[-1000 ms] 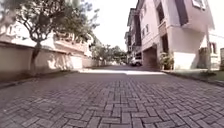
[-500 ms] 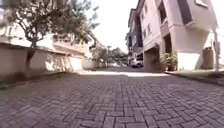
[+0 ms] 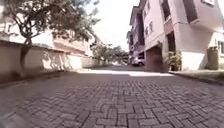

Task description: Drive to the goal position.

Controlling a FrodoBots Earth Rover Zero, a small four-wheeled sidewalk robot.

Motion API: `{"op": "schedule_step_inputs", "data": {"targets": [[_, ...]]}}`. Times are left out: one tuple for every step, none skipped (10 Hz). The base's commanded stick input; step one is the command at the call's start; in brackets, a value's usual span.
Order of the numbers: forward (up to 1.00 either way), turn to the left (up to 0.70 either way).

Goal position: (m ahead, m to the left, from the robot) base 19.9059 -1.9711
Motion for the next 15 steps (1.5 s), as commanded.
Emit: {"op": "schedule_step_inputs", "data": {"targets": [[0.70, 0.00], [0.70, 0.00], [0.70, 0.00], [0.70, 0.00], [0.70, 0.00], [0.70, 0.00], [0.70, 0.00], [0.70, 0.00], [0.70, 0.00], [0.70, 0.00], [0.70, 0.00], [0.70, 0.00], [0.70, 0.00], [0.70, 0.00], [0.70, 0.00]]}}
